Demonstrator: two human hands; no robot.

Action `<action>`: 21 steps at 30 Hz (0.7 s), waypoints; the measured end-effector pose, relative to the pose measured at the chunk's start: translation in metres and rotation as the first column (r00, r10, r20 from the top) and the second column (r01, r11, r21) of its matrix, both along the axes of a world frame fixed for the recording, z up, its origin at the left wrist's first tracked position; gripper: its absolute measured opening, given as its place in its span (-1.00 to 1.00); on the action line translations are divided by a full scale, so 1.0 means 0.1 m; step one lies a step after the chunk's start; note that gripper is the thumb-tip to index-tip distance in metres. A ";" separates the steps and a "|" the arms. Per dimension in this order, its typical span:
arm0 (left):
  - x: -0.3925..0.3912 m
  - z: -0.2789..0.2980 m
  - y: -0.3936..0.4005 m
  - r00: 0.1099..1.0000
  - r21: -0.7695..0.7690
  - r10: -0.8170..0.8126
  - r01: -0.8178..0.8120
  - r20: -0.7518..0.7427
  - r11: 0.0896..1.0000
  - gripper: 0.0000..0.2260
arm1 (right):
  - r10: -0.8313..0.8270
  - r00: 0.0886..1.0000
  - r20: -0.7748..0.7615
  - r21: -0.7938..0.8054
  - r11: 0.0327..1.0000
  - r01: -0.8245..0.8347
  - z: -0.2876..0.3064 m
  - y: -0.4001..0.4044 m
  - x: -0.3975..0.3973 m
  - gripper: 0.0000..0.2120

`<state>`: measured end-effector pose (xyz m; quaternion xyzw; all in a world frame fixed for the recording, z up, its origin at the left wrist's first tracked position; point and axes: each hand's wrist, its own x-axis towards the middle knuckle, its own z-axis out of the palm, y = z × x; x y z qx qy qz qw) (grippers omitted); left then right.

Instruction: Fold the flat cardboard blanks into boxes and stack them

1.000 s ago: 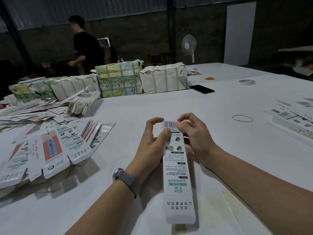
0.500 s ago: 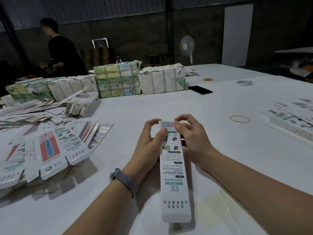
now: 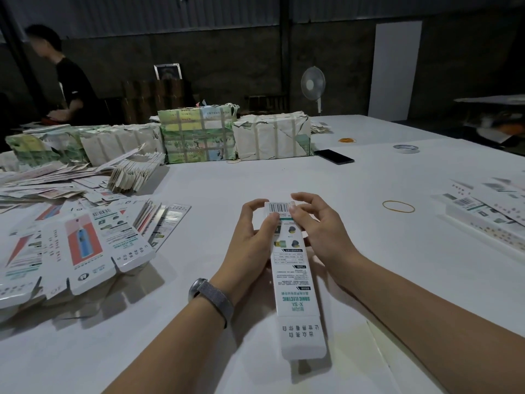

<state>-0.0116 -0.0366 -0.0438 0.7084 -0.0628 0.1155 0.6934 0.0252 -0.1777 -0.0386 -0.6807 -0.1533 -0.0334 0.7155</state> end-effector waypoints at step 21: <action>0.01 0.02 -0.07 0.995 -0.043 -0.078 0.081 0.065 0.996 -0.72 | 0.064 0.952 0.298 -0.712 0.680 0.177 0.44 -0.29 -0.34 -0.28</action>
